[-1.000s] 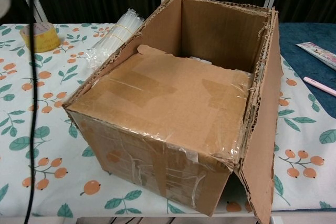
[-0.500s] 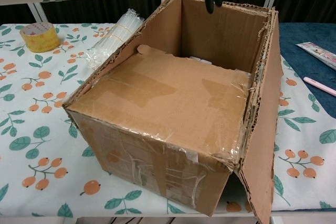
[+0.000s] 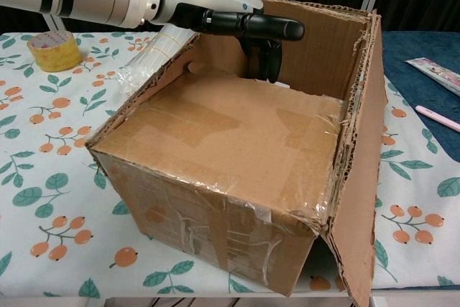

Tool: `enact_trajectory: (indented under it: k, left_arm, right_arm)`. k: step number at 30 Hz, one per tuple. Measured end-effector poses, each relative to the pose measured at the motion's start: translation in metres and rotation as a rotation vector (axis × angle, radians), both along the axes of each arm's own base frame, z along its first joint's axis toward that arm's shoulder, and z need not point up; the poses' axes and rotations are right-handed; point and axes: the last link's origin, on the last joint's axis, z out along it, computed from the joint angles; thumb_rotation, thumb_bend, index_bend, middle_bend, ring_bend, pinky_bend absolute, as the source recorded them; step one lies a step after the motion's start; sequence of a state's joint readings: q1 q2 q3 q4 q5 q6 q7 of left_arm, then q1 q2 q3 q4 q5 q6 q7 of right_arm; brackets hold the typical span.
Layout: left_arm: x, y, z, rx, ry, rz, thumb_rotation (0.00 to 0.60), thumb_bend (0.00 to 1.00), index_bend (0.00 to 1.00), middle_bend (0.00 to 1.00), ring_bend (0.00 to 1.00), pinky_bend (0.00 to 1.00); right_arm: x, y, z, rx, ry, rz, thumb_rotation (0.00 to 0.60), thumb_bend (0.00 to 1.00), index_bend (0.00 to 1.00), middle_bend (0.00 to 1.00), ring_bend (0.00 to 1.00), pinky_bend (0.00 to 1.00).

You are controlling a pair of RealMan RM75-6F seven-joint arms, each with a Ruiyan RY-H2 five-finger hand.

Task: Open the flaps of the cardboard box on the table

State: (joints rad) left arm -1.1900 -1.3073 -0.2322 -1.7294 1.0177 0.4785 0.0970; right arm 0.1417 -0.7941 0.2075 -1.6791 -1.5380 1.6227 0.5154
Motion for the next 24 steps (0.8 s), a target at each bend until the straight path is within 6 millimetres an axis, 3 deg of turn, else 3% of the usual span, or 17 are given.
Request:
enact_trajectory:
  k: [10,17,24]
  left_arm:
    - [0.004,-0.01,0.003,-0.042,0.062,-0.031,0.0,0.0,0.48,0.46,0.07,0.15]
    - [0.015,-0.008,0.016,-0.028,0.03,-0.032,0.0,0.0,0.57,0.57,0.11,0.15]
    - [0.026,-0.007,0.031,-0.022,0.028,-0.042,0.0,0.0,0.61,0.62,0.13,0.15]
  right_arm:
    - [-0.001,-0.001,-0.002,0.006,-0.013,0.0,0.6,0.93,0.0,0.0,0.0,0.0]
    - [-0.002,-0.002,-0.001,0.001,-0.023,-0.001,0.6,0.93,0.0,0.0,0.0,0.0]
    - [-0.003,-0.003,-0.001,-0.001,-0.035,0.001,0.6,0.93,0.0,0.0,0.0,0.0]
